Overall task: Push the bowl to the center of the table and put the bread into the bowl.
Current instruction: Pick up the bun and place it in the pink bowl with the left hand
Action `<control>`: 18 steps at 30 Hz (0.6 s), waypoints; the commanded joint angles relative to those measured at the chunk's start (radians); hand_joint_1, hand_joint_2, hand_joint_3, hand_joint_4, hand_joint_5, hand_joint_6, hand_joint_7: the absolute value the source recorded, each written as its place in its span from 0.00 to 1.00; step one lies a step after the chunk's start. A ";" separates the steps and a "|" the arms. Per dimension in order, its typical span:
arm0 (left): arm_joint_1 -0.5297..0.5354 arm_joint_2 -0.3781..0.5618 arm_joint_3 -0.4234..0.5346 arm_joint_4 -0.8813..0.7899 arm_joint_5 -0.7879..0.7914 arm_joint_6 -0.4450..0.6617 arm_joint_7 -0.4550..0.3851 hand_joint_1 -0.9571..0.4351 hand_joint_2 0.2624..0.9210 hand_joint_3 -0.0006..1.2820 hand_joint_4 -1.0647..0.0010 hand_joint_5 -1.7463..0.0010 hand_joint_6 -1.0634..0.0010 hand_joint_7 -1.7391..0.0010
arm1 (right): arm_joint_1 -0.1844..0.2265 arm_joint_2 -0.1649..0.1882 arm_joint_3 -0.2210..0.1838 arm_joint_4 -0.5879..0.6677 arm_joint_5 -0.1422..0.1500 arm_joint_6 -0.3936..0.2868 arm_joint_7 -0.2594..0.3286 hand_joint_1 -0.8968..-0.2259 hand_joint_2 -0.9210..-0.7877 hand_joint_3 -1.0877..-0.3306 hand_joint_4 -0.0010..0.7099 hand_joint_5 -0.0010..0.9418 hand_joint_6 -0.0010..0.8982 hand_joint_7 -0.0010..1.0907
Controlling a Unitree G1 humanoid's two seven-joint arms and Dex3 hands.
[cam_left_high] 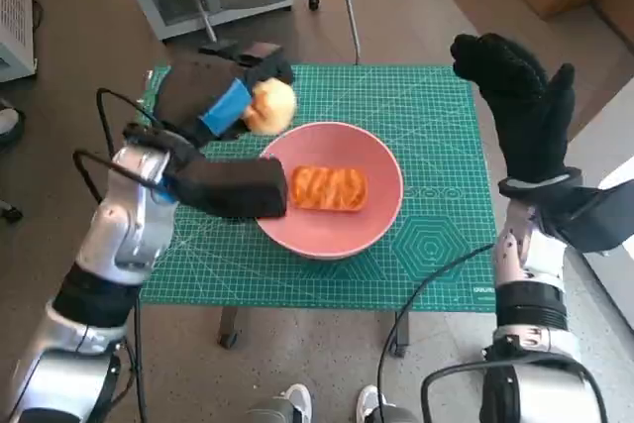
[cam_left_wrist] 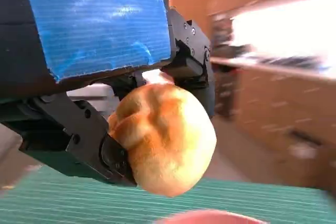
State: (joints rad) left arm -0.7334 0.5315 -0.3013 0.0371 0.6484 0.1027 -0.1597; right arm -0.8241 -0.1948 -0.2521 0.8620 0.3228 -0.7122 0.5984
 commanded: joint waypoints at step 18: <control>0.013 -0.133 -0.050 0.110 -0.099 0.017 -0.245 0.68 0.85 0.10 0.85 0.82 0.86 0.81 | 0.034 0.012 0.014 -0.022 -0.007 0.021 -0.006 0.45 0.00 0.59 0.40 0.00 0.41 0.01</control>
State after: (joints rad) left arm -0.7236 0.3957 -0.3492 0.1419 0.5664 0.0581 -0.3342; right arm -0.8178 -0.1835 -0.2377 0.8441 0.3141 -0.7079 0.5958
